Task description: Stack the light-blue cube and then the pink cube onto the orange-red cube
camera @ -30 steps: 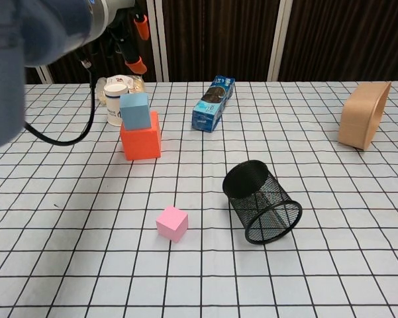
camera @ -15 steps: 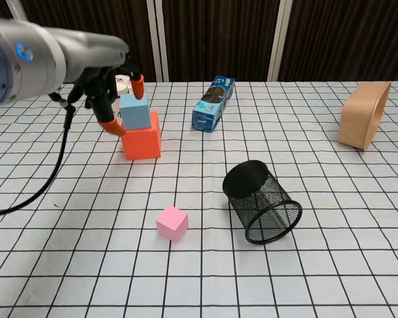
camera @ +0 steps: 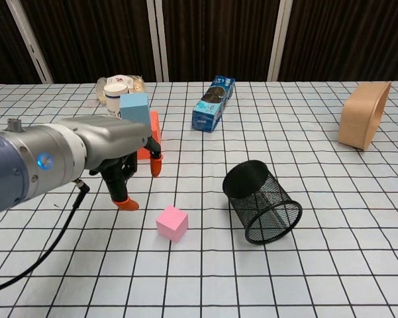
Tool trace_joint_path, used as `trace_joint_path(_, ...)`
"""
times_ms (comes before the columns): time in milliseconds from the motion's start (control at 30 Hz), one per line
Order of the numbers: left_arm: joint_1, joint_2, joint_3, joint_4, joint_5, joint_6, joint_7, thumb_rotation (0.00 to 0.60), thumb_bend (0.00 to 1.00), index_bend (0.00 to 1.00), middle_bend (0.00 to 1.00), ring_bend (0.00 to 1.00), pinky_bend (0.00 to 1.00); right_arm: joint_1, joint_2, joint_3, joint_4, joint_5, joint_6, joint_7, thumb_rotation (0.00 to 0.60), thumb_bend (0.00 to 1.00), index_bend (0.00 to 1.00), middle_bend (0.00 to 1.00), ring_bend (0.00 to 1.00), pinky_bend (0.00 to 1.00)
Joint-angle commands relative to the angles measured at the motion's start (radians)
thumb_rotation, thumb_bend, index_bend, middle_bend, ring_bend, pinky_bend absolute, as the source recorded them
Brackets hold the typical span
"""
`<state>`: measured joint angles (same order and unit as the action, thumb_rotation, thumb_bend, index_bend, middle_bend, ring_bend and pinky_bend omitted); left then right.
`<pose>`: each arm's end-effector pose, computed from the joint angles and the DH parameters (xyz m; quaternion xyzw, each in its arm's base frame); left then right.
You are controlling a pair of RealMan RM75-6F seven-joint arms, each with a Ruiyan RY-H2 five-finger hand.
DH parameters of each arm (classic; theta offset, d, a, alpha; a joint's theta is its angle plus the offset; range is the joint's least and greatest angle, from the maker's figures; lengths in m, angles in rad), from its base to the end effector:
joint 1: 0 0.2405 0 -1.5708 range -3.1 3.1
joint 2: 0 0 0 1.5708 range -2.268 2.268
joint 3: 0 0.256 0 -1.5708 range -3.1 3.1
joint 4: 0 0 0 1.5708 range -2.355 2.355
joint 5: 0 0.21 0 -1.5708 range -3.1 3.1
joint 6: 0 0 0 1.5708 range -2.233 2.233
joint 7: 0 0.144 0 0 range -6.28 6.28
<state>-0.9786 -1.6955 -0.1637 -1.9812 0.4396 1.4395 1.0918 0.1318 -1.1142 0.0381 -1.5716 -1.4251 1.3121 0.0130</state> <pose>-0.0545 0.2648 -0.0408 -0.7796 -0.3741 -0.2231 0.4499 -0.3318 -0.1923 0.1455 0.6155 -0.4343 0.3267 0.5708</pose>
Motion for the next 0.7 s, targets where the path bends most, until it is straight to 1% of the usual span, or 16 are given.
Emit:
trace_joint_path(33,0.003,-0.019,0.009,0.018,0.01,-0.014,-0.012,0.6,0.26,0.35,0.84,0.67,0.7,0.0,0.0,0.0,0.0,0.0,-0.001,0.001,0.6,0.14,0.17,0.11,0.13,0.34)
trace_joint_path(367,-0.005,-0.078,0.015,0.094,0.018,-0.053,-0.021,0.6,0.27,0.36,0.84,0.67,0.7,0.0,0.003,-0.001,-0.001,0.0,-0.001,0.008,0.6,0.14,0.17,0.11,0.13,0.34)
trace_joint_path(700,-0.019,-0.125,0.004,0.143,0.011,-0.088,-0.017,0.6,0.27,0.35,0.83,0.67,0.7,0.0,0.006,0.0,0.002,-0.002,-0.001,0.021,0.6,0.14,0.17,0.11,0.13,0.34)
